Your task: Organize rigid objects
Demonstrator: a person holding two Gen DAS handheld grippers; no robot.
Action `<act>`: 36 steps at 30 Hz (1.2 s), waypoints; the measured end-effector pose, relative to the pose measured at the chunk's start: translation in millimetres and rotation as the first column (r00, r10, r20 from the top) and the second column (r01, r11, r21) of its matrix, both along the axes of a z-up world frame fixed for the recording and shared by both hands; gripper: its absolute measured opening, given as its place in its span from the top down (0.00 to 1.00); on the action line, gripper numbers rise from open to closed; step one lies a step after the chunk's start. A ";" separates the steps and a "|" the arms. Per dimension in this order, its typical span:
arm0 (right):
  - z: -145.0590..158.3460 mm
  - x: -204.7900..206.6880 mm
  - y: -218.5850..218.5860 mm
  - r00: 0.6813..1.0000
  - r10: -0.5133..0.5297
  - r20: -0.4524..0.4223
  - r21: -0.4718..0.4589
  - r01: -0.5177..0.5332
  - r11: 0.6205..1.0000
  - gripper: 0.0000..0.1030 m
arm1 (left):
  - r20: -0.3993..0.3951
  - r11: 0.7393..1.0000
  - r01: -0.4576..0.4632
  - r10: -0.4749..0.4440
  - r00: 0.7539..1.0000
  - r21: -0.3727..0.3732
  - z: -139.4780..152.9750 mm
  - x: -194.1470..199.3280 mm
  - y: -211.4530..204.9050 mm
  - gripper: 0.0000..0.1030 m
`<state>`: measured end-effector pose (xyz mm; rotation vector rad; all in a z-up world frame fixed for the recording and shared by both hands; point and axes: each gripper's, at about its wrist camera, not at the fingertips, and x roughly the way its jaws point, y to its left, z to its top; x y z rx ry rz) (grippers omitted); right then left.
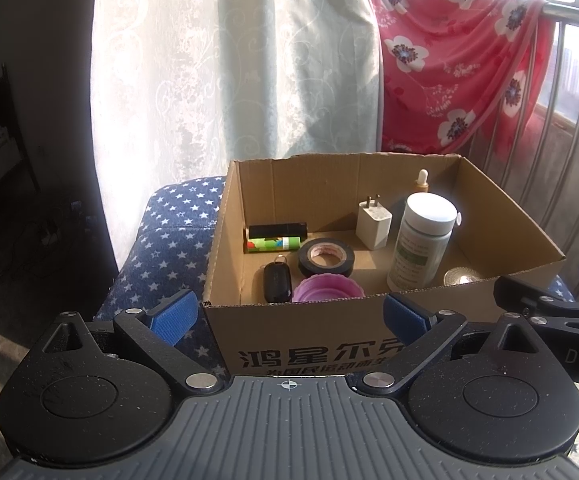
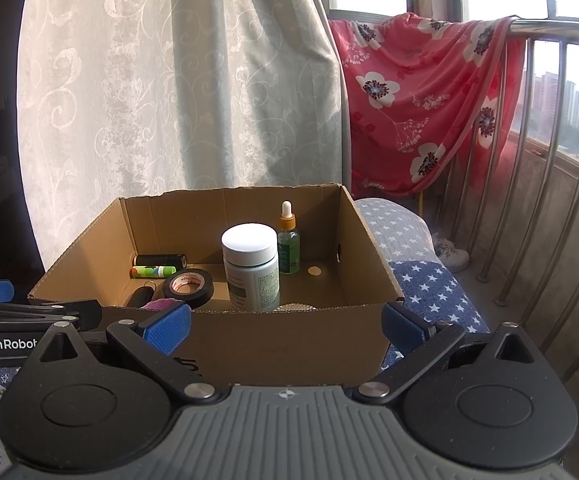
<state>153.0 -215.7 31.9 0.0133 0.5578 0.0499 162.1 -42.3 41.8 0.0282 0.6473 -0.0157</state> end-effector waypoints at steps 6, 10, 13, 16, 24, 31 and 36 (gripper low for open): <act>0.1 0.7 0.2 1.000 0.001 0.000 -0.001 -0.001 1.000 0.00 | -0.001 1.000 0.000 0.000 1.000 -0.001 0.0 -0.2 0.1 0.03; 0.2 1.4 0.9 1.000 0.001 -0.001 -0.003 -0.001 1.000 0.00 | -0.001 1.000 0.000 0.000 1.000 -0.001 0.2 0.0 0.5 0.03; 0.2 1.4 1.0 1.000 0.001 -0.001 -0.002 -0.001 1.000 0.00 | -0.003 1.000 0.001 -0.001 1.000 -0.004 -0.8 -0.8 0.6 0.03; 0.2 1.4 1.0 1.000 0.001 -0.001 -0.003 -0.001 1.000 0.00 | -0.003 1.000 0.001 -0.001 1.000 -0.005 -1.2 -1.3 0.1 0.03; 0.0 1.9 0.9 1.000 0.002 -0.002 -0.003 -0.002 1.000 0.00 | -0.003 1.000 0.001 -0.001 1.000 -0.005 -1.3 -2.0 0.0 0.04; 0.0 2.1 0.7 1.000 0.002 -0.003 -0.003 -0.002 1.000 0.00 | -0.002 1.000 0.002 -0.002 1.000 -0.004 -1.0 -2.7 -1.3 0.04; -0.1 2.1 0.4 1.000 0.002 -0.003 -0.003 -0.002 1.000 0.00 | -0.003 1.000 0.002 -0.002 1.000 -0.004 -0.9 -3.3 -2.3 0.04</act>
